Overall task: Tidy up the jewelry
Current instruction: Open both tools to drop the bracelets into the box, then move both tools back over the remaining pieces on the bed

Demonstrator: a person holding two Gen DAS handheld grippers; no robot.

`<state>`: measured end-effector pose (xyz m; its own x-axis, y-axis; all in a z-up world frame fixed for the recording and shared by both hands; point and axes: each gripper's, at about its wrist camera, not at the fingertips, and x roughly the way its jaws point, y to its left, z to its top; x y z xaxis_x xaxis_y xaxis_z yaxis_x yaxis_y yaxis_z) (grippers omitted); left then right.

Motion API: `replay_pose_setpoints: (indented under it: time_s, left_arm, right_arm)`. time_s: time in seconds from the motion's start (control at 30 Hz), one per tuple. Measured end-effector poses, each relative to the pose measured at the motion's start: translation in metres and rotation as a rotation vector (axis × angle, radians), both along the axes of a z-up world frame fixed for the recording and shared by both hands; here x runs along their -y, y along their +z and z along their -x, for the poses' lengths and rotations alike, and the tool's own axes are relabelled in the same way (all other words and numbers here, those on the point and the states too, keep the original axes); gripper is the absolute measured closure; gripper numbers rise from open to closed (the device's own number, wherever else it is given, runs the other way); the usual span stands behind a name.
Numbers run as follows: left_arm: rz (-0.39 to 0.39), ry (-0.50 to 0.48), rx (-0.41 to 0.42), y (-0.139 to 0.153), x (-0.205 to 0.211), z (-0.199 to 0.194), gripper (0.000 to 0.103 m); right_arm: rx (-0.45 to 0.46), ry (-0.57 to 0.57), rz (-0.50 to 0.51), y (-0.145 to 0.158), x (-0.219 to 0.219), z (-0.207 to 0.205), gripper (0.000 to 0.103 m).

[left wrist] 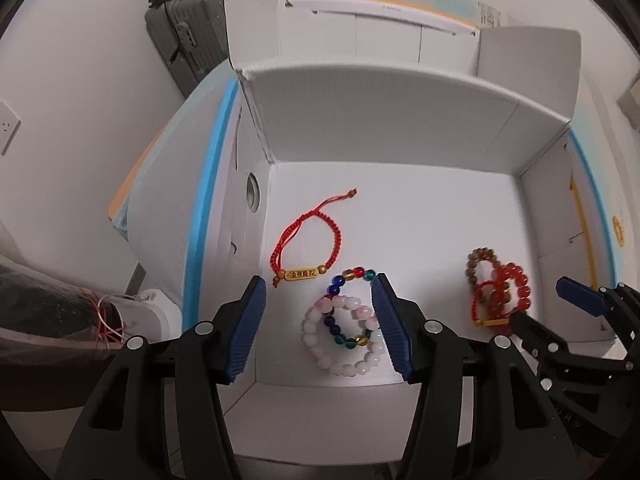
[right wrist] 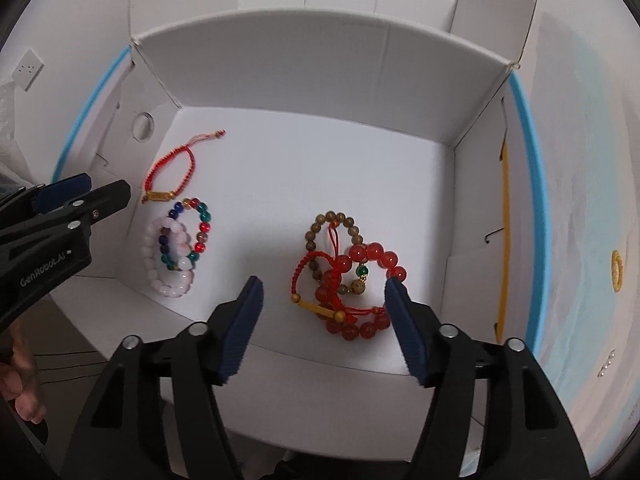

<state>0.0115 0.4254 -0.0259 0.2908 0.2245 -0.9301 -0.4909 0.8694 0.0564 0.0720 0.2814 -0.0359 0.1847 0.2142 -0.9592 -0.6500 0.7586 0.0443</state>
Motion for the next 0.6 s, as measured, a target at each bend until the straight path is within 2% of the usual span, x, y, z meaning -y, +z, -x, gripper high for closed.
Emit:
replay_pose_setpoints:
  time_s: [0.07, 0.2, 0.33, 0.53, 0.6]
  left_arm:
    - [-0.014, 0.005, 0.014, 0.007, 0.001, 0.001, 0.035]
    - [-0.035, 0.007, 0.047, 0.021, 0.005, 0.003, 0.024]
    - [-0.057, 0.015, 0.071, 0.033, 0.013, 0.004, 0.011]
    - [-0.075, 0.011, 0.121, 0.053, 0.031, 0.000, 0.006]
    - [-0.084, -0.008, 0.133, 0.061, 0.045, -0.005, 0.006]
  right_arm:
    - [0.012, 0.003, -0.012, 0.007, 0.003, 0.004, 0.036]
    - [0.041, 0.014, -0.023, 0.021, 0.004, 0.003, 0.035]
    - [0.079, 0.018, -0.040, 0.035, 0.013, 0.005, 0.026]
    - [0.120, -0.003, -0.079, 0.056, 0.036, 0.007, 0.014]
    - [0.136, -0.012, -0.090, 0.063, 0.047, 0.007, 0.014]
